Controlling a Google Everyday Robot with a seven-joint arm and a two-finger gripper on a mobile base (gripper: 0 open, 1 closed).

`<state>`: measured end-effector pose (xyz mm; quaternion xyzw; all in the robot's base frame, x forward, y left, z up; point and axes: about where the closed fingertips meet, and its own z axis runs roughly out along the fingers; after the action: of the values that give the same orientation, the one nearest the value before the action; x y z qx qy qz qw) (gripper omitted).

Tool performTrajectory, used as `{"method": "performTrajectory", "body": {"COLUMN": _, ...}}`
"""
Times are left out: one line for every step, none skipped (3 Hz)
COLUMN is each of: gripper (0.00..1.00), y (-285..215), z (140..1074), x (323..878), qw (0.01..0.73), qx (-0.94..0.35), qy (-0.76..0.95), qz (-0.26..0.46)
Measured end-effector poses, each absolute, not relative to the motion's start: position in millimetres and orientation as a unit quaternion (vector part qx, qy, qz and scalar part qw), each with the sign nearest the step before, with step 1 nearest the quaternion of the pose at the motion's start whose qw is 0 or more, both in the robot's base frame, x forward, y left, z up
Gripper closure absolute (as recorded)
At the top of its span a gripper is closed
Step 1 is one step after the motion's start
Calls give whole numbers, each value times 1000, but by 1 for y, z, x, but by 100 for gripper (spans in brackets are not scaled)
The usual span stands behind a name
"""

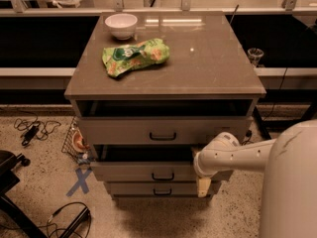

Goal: Open middle drawer

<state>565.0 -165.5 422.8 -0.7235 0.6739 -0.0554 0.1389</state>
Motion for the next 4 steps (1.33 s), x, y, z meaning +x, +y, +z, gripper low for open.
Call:
{"method": "performTrajectory", "body": {"gripper": 25, "y": -165, "z": 421, "x": 563, "qw": 138, "qx": -723, "qy": 674, "qz": -53}}
{"method": "performTrajectory", "body": {"gripper": 48, "y": -178, "z": 398, "x": 520, "qw": 100, "qx": -710, "qy": 696, "qz": -26}}
{"method": "performTrajectory", "body": {"gripper": 70, "y": -183, "z": 393, "x": 506, "qw": 86, "qx": -707, "qy": 702, "qz": -19}}
{"method": "performTrajectory", "body": {"gripper": 99, "y": -183, "z": 396, "x": 506, "qw": 86, "qx": -706, "qy": 702, "qz": -19}}
